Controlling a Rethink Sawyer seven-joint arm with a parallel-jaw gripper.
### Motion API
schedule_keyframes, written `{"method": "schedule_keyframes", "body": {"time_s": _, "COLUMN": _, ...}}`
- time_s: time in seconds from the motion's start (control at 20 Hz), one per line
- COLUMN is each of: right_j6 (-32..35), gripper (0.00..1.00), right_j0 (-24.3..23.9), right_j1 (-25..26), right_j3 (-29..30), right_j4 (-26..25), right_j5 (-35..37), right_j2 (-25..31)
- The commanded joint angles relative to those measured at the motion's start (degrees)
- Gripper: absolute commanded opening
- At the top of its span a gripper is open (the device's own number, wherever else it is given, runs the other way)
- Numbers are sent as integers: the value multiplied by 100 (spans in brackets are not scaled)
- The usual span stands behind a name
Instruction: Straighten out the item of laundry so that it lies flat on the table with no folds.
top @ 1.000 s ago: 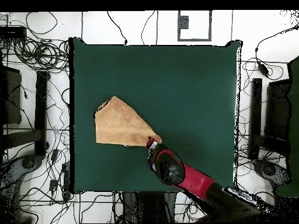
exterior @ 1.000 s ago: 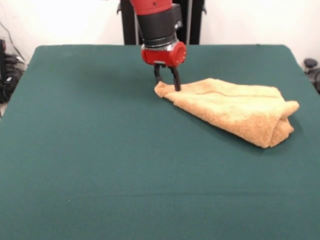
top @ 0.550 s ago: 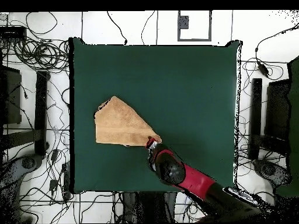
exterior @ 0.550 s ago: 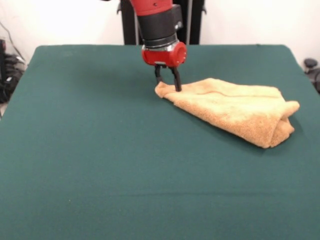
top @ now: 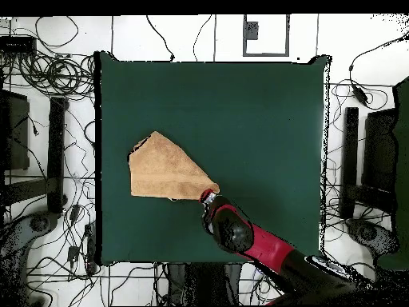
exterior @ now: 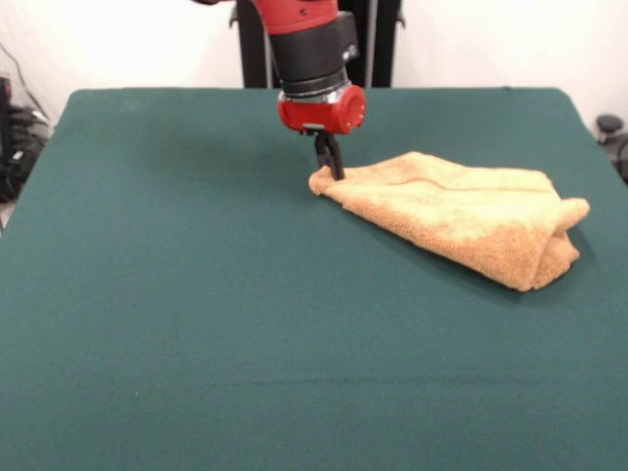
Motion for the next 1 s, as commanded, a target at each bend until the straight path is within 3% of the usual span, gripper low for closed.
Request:
{"method": "schedule_keyframes", "body": {"time_s": 0.05, "right_j6": 1324, "gripper": 0, "right_j0": 410, "right_j1": 316, "right_j3": -666, "right_j4": 508, "right_j5": 54, "right_j2": 737}}
{"method": "schedule_keyframes", "body": {"time_s": 0.2, "right_j6": 1475, "gripper": 0, "right_j0": 728, "right_j1": 55, "right_j3": -610, "right_j4": 796, "right_j5": -69, "right_j2": 421}}
{"method": "schedule_keyframes", "body": {"time_s": 0.25, "right_j6": 1413, "gripper": 0, "right_j0": 844, "right_j1": -80, "right_j3": -599, "right_j4": 934, "right_j5": 216, "right_j2": 301}}
{"method": "schedule_keyframes", "body": {"time_s": 0.35, "right_j6": 1466, "gripper": 0, "right_j0": 1544, "right_j1": -700, "right_j3": -542, "right_j4": 1801, "right_j5": 1645, "right_j2": -424}}
{"method": "schedule_keyframes", "body": {"time_s": 0.4, "right_j6": 1758, "gripper": 0, "right_j0": 2093, "right_j1": -1031, "right_j3": -659, "right_j4": 2296, "right_j5": 2943, "right_j2": -1022}}
{"method": "schedule_keyframes", "body": {"time_s": 0.5, "right_j6": 2302, "gripper": 0, "right_j0": 2486, "right_j1": -1280, "right_j3": -869, "right_j4": 2482, "right_j5": 4328, "right_j2": -1448}}
{"method": "schedule_keyframes", "body": {"time_s": 0.55, "right_j6": 2452, "gripper": 0, "right_j0": 2694, "right_j1": -1309, "right_j3": -986, "right_j4": 2524, "right_j5": 4618, "right_j2": -1695}}
{"method": "schedule_keyframes", "body": {"time_s": 0.65, "right_j6": 2861, "gripper": 0, "right_j0": 2704, "right_j1": -1356, "right_j3": -1125, "right_j4": 2515, "right_j5": 5505, "right_j2": -1718}}
{"method": "schedule_keyframes", "body": {"time_s": 1.0, "right_j6": 3222, "gripper": 0, "right_j0": 2335, "right_j1": -877, "right_j3": -1528, "right_j4": 2941, "right_j5": 6615, "right_j2": -1596}}
